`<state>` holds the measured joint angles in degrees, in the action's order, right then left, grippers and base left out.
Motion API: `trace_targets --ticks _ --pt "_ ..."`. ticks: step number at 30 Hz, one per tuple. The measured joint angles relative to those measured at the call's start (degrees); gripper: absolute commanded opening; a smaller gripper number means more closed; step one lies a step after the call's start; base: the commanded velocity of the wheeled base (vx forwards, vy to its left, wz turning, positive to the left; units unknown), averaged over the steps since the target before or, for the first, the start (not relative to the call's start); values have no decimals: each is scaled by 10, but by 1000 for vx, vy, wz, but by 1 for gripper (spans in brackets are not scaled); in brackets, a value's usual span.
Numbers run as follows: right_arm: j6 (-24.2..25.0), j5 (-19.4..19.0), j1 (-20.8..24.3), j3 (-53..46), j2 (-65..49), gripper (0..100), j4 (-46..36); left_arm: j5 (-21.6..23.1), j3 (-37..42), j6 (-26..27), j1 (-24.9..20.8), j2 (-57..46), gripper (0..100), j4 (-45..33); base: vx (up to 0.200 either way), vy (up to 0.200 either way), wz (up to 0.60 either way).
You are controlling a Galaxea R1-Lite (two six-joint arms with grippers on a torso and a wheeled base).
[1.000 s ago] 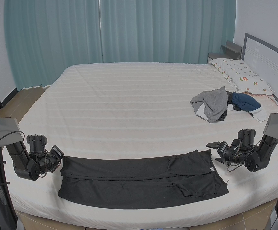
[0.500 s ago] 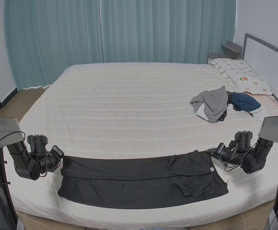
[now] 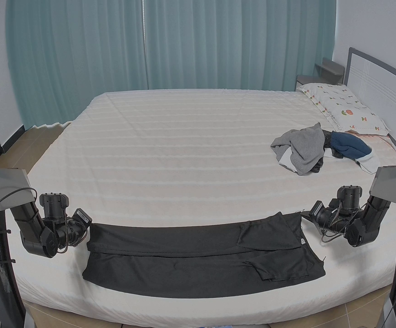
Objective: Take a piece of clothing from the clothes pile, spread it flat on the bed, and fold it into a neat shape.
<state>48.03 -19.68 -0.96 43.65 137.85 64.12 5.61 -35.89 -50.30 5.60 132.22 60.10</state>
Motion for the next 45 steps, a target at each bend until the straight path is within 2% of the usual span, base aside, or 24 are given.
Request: trace_targets --ticks 14,15,17,18,24,28,34,41,45 --pt "1 0 -10 7 7 0 1 -1 0 2 -1 1 0 0 0 0 0" --pt "0 0 -11 7 7 0 2 0 0 2 -1 1 100 0 0 0 0" --pt "1 0 -11 8 9 0 1 0 0 1 -1 1 100 0 0 0 0" --pt "1 0 -11 8 10 100 1 0 0 1 -1 1 100 -1 0 0 0" --pt "12 -1 -10 4 9 100 2 0 1 -1 0 1 100 -1 0 0 0" --pt "44 -5 -13 -4 -3 100 4 1 11 -2 0 -2 100 1 0 0 0" --pt "60 -23 -23 -27 -21 100 13 13 80 4 2 -27 100 17 0 0 0" --pt "62 -32 -31 -57 -29 100 33 34 176 117 -3 -61 100 39 0 0 0" --pt "62 -34 -32 -69 -31 100 37 39 217 143 -22 -71 100 45 0 0 0"
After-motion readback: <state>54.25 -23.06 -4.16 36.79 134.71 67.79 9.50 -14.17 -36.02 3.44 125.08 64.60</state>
